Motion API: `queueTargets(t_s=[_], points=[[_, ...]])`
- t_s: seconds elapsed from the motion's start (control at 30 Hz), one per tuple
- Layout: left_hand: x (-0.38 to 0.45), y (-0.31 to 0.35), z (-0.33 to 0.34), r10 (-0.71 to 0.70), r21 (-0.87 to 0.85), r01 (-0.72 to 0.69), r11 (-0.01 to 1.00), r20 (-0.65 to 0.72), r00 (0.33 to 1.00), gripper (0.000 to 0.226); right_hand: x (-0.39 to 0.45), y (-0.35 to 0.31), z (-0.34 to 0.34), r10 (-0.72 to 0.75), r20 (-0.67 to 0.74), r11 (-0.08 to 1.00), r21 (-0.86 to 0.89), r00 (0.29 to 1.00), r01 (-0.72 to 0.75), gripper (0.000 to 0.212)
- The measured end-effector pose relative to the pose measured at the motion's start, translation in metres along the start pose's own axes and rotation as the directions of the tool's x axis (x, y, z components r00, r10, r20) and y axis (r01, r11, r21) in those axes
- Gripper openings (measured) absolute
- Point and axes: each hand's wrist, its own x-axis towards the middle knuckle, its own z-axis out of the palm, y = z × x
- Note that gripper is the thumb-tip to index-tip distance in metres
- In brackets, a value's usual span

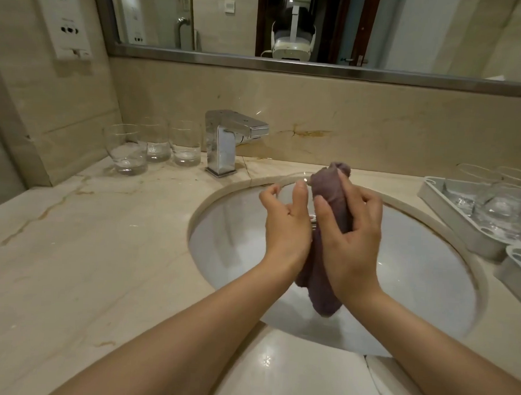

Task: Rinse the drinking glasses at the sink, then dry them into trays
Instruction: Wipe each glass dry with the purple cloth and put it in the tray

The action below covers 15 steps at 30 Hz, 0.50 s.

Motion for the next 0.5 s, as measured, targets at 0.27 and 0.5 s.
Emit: queueTargets(t_s=[0.27,0.5], points=[[-0.011,-0.004,0.009,0.035,0.11,-0.059,0.992,0.201,0.979,0.047,0.025,0.0,-0.021,0.487,-0.029,0.797,0.424,0.873,-0.431,0.014],[-0.009,0.0,0.007,-0.019,0.104,-0.005,0.995,0.228,0.973,0.055,0.026,0.006,-0.02,0.692,0.052,0.599,0.516,0.72,-0.612,0.023]])
